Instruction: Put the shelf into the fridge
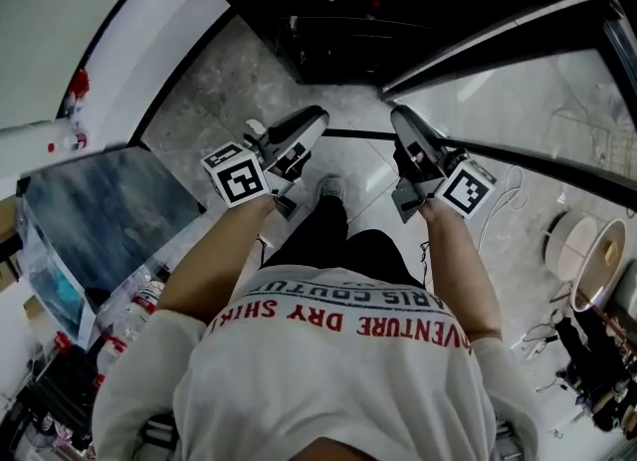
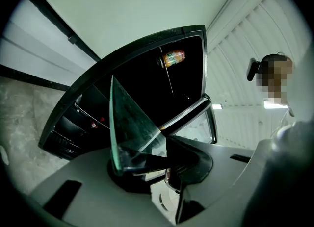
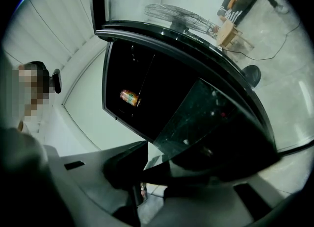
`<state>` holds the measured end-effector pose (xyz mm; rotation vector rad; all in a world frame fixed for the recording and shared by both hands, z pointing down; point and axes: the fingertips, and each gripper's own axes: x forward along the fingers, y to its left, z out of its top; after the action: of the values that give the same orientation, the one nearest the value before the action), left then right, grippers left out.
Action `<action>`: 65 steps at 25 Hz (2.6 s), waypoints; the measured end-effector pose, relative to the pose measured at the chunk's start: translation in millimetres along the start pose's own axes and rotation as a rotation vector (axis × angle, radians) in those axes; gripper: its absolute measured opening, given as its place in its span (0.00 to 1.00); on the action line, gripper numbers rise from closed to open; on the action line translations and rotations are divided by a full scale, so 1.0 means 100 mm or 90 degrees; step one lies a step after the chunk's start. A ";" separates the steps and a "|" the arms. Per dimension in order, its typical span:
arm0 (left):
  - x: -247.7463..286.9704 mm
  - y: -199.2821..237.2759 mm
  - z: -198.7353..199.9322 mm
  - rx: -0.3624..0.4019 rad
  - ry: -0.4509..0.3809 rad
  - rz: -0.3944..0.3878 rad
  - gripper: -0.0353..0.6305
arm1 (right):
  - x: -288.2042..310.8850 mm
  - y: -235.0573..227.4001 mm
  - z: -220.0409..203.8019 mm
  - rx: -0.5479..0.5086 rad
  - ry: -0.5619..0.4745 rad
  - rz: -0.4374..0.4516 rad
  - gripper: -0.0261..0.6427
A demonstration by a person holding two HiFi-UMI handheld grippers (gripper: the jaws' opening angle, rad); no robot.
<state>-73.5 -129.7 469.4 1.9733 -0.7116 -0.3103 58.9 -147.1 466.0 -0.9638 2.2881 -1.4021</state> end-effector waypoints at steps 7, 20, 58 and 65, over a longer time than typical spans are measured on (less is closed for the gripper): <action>0.13 0.14 0.14 0.006 -0.005 0.003 0.22 | 0.22 -0.08 0.12 -0.025 0.003 0.023 0.19; 0.31 0.48 0.25 0.019 0.007 0.017 0.23 | 0.45 -0.41 0.17 -0.009 -0.002 0.017 0.19; 0.75 0.49 -0.31 0.070 0.090 -0.016 0.44 | 0.62 -0.74 0.26 0.023 -0.042 0.005 0.16; 0.89 0.40 -0.33 0.092 0.093 -0.025 0.35 | 0.60 -0.78 0.24 0.032 -0.044 0.002 0.16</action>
<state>0.0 -173.0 527.1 2.1252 -0.6155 -0.1391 57.9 -227.2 527.7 -0.9770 2.1924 -1.3963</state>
